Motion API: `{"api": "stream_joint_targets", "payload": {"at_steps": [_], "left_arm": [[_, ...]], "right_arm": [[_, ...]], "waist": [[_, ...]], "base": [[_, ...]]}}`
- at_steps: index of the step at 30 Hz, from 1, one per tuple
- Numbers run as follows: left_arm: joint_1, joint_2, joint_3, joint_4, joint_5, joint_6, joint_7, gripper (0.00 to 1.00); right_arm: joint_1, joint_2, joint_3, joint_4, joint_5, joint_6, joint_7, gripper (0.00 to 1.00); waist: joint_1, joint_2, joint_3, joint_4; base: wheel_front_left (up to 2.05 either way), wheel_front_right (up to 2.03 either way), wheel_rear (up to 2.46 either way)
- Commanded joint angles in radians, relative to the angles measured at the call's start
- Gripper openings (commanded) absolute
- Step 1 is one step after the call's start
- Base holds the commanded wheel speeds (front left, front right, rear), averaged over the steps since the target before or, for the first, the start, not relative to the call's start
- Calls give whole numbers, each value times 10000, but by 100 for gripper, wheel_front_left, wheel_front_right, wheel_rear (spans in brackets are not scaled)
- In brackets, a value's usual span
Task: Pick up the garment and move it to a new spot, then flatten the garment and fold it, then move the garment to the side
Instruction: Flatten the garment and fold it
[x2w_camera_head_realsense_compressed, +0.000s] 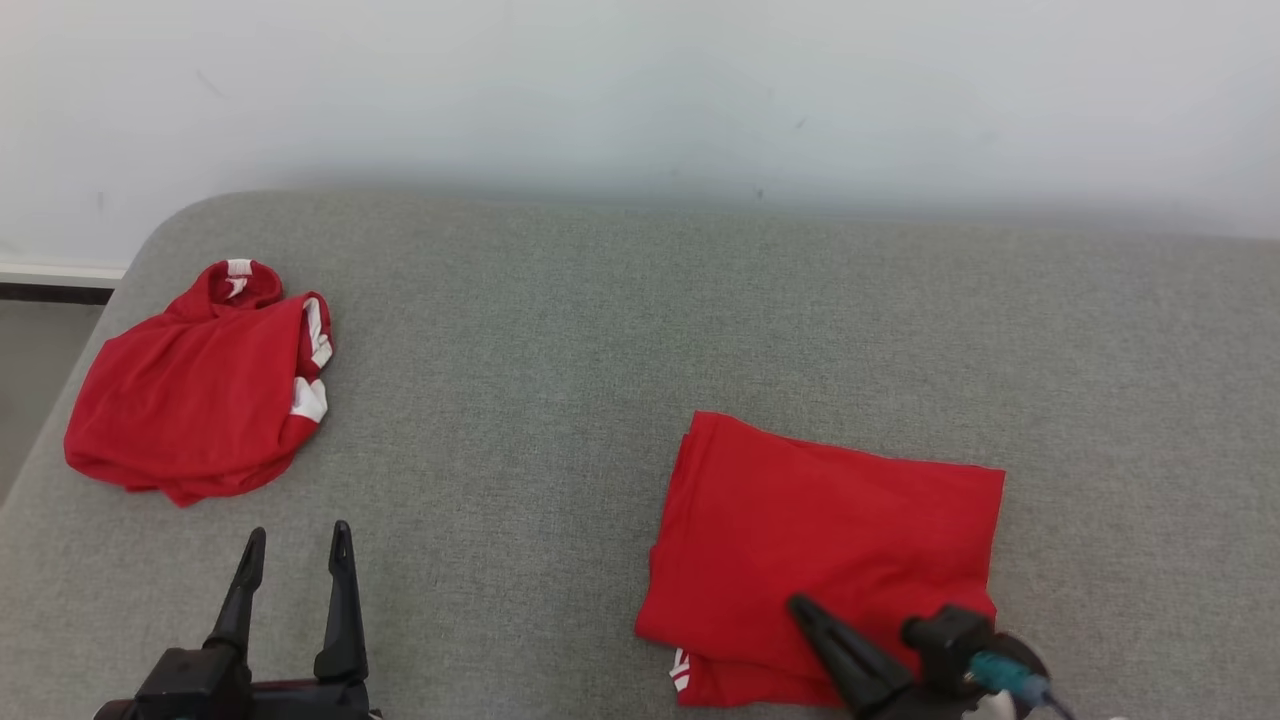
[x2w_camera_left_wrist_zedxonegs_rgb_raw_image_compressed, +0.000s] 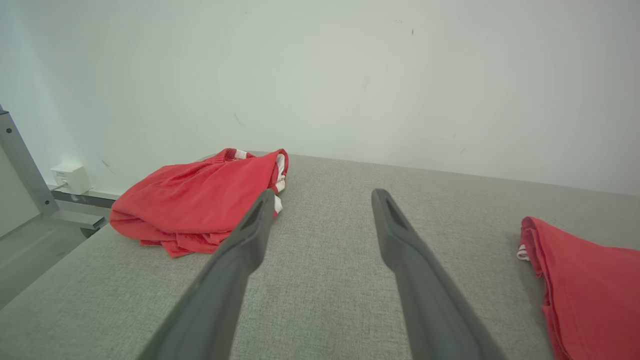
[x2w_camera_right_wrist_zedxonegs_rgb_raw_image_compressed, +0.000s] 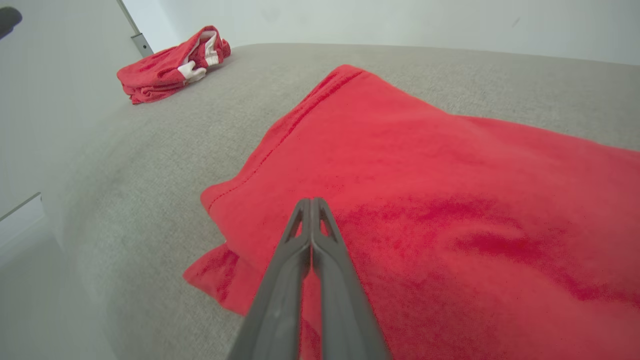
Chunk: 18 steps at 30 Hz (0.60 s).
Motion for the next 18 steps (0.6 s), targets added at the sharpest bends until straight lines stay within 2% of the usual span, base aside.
{"api": "stream_joint_targets", "payload": {"at_steps": [1,10,18], "left_arm": [[122,-11,33,2,86,-4,-35,100],[317,-8,3,-110,103,51,-35,100],[441,-11,-66,-265,165,126,-35,100]], "right_arm": [[118,-17,-264,-121,-64,-25,-2,0],[991,133,-3223,-1043,-888,-25,-2,0],[1812,482,-5247,-1847,-1564,-25,-2,0]], "waist": [[0,0,-32,-26],[0,0,-245,-369],[0,0,-324,-861]], "base": [[0,0,0],[0,0,0],[0,0,0]]}}
